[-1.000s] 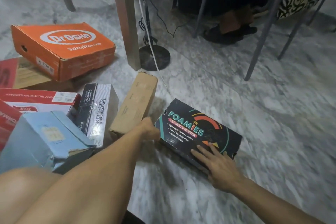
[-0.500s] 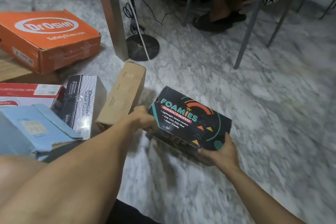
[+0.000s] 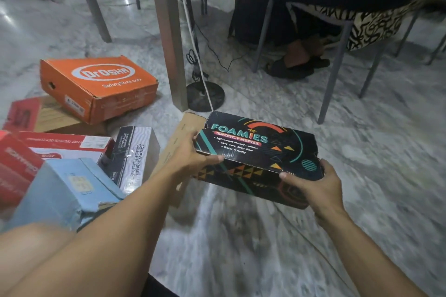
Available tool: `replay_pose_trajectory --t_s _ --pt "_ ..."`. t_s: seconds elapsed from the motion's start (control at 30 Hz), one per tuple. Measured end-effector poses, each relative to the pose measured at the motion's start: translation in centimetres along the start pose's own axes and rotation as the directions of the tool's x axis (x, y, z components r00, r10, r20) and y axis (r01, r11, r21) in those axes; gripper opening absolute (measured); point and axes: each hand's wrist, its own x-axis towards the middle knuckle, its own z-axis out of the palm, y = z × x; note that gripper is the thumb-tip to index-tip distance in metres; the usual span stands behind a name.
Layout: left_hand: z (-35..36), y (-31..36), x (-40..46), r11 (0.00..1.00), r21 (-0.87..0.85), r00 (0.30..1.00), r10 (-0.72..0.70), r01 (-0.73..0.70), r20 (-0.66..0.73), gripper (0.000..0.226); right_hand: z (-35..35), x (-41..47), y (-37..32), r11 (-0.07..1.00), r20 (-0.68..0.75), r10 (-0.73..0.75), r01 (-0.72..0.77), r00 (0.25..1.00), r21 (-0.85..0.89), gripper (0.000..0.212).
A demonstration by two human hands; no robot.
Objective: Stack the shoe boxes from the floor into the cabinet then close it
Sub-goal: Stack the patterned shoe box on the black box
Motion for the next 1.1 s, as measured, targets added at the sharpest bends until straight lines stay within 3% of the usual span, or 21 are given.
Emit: replay_pose_trajectory --t_s 0.2,0.33,0.57,0.7,0.77,0.83,0.93,1.03,1.1 --pt "-4.8 3.8 -1.9 0.990 -0.067 0.988 0.114 -0.122 -0.107 0.066 2.5 -0.2 -6.1 0.989 0.109 -0.128 0.119 0.986 0.086 0.064" --pt "-9.3 5.7 -4.1 0.978 -0.023 0.956 0.198 -0.207 -0.216 0.058 5.2 -0.4 -10.0 0.969 0.195 -0.243 0.230 0.950 0.089 0.082" --pt "-18.3 8.3 -11.0 0.967 0.017 0.871 0.238 -0.256 -0.429 0.061 11.8 -3.5 -18.2 0.933 0.409 -0.359 0.331 0.839 0.139 0.062" --pt "-23.8 7.7 -16.3 0.973 0.043 0.774 0.209 -0.229 -0.598 0.066 16.2 -7.7 -23.2 0.931 0.562 -0.364 0.311 0.742 0.193 0.049" --pt "-25.5 7.4 -18.3 0.974 0.074 0.757 0.213 -0.214 -0.617 0.070 17.4 -9.0 -24.5 0.930 0.608 -0.365 0.310 0.705 0.198 0.045" --pt "-27.2 6.8 -21.6 0.980 0.077 0.711 0.185 -0.182 -0.678 0.087 19.1 -11.5 -26.0 0.924 0.691 -0.366 0.332 0.623 0.190 0.045" --pt "-29.1 5.7 -27.0 0.988 0.055 0.653 0.135 -0.142 -0.745 0.079 21.2 -15.4 -28.1 0.917 0.789 -0.355 0.353 0.501 0.188 0.036" --pt "-30.0 4.8 -32.4 0.996 0.030 0.565 0.075 -0.089 -0.821 0.078 23.0 -19.6 -29.9 0.891 0.860 -0.355 0.410 0.367 0.193 0.046" --pt "-30.2 4.2 -36.2 0.998 -0.008 0.513 0.025 -0.061 -0.858 0.077 23.9 -22.5 -30.6 0.892 0.903 -0.324 0.408 0.284 0.192 0.065"
